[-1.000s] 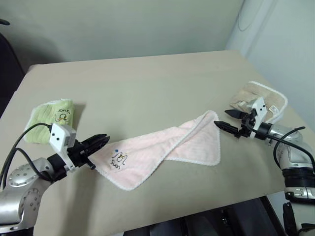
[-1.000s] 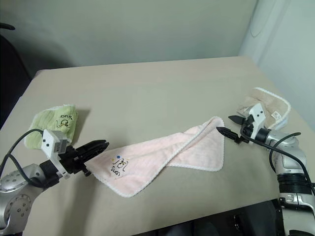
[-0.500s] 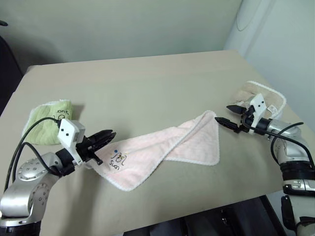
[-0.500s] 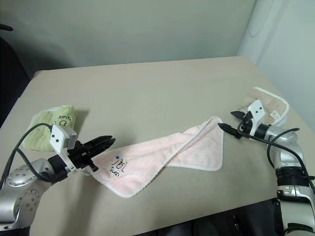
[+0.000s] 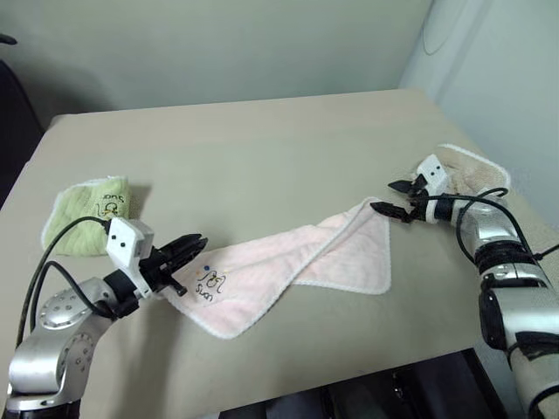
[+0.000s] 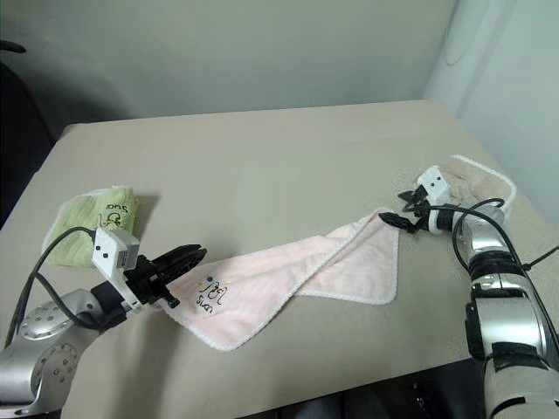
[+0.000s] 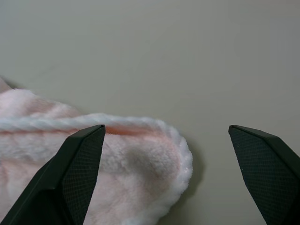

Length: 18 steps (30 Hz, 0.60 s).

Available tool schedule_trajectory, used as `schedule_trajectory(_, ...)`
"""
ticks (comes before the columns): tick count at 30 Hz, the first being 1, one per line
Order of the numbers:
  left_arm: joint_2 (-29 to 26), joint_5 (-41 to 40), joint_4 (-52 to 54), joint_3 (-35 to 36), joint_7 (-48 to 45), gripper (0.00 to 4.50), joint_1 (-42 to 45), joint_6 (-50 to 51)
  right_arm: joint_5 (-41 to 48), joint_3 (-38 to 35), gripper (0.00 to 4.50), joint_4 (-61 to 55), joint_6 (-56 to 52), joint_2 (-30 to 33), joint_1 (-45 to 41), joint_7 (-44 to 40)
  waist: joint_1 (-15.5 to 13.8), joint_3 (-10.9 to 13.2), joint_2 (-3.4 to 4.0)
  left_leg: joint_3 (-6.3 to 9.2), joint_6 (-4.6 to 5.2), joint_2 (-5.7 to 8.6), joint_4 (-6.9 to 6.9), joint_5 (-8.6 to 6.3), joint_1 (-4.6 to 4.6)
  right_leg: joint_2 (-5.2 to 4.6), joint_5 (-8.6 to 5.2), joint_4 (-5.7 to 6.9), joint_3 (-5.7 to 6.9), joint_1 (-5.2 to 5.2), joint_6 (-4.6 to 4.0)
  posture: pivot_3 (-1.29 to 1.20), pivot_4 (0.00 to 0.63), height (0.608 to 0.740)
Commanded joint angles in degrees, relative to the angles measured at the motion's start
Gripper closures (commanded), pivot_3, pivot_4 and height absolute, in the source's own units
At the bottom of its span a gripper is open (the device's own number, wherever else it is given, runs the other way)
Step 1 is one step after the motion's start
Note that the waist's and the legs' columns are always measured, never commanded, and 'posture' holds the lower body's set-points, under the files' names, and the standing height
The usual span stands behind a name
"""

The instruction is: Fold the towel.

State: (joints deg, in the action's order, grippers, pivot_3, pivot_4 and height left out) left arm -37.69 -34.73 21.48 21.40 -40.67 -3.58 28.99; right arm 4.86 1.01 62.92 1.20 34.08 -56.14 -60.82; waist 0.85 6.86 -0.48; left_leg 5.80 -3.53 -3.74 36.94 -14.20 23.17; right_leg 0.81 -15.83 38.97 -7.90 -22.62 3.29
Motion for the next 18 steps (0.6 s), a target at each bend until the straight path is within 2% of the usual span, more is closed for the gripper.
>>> schedule_trajectory(1,0.37,-0.67,2.82,1.15,0.32,3.72,-0.78,-1.11,-1.49,-0.29,0.04,3.57,2.82,-0.29,-2.97,0.03,0.07,0.0,0.0,0.0,-0.03,-0.01,0.0,-0.01,0.0,0.0,-0.01,0.0,0.0,0.0,-0.01,0.0,0.15,0.74)
schedule_trajectory(11,0.66,-0.63,3.46,1.33,0.37,3.72,-1.72,-1.13,-5.27,-0.51,0.04,9.15,4.46,-3.71,-5.09,4.3,0.32,0.0,0.0,0.01,-0.12,-0.08,0.01,-0.09,-0.01,0.01,-0.06,0.05,0.0,0.0,-0.12,0.0,0.15,0.74)
schedule_trajectory(14,0.54,-0.63,3.51,1.39,0.39,3.72,-1.71,-1.09,-5.24,-1.11,0.64,9.51,4.43,-4.44,-5.15,5.02,0.3,0.0,0.0,0.02,-0.15,-0.09,0.01,-0.1,-0.01,0.01,-0.07,0.05,-0.01,0.0,-0.13,0.0,0.15,0.74)
schedule_trajectory(18,0.38,-0.62,3.61,1.61,0.33,3.72,-1.89,-1.07,-4.62,-1.83,1.92,9.46,4.28,-4.67,-4.88,4.15,0.29,0.0,0.0,0.02,-0.19,-0.09,0.01,-0.12,0.0,0.01,-0.07,0.05,0.0,0.0,-0.13,0.0,0.15,0.74)
